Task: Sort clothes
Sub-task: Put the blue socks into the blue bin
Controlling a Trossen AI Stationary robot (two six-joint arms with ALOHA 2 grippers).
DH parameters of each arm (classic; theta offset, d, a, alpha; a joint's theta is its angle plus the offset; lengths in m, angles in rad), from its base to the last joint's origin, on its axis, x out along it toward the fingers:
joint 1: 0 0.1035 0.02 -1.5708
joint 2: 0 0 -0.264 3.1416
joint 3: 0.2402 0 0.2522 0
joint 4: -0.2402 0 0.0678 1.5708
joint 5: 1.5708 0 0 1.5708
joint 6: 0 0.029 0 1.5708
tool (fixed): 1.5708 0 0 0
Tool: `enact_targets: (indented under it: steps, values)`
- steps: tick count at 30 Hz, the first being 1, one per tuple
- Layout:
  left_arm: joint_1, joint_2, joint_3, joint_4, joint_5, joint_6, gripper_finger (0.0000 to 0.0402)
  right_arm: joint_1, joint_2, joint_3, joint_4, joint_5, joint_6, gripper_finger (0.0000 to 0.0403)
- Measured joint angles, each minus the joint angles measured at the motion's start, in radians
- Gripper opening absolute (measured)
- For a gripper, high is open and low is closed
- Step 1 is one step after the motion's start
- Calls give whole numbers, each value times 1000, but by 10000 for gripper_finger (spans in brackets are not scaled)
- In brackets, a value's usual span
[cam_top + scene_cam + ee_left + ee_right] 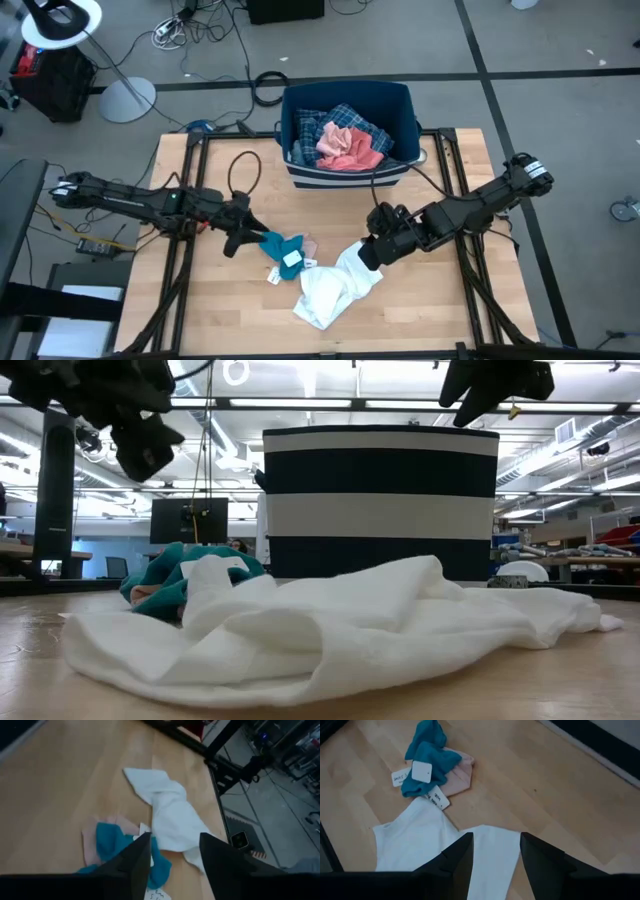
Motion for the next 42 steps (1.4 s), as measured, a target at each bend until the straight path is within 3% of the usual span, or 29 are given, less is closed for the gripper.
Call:
enact_targets:
  steps: [6,10,18,33,39,42]
  values:
    - [-8,47,0,-63,17,-1,180,1,0,0,-3,18,10,164]
    - [-15,66,0,-170,-12,13,166,5,0,0,-17,21,39,164]
    - [-15,148,0,-224,-76,25,160,50,-1,-7,-71,23,118,164]
    - [-14,386,0,-194,-300,-6,160,157,0,-124,-46,21,295,164]
    - [-14,479,0,-99,-258,-27,158,171,0,-124,-48,21,277,164]
    - [-14,503,0,-49,-225,-83,134,190,0,-124,-79,21,271,164]
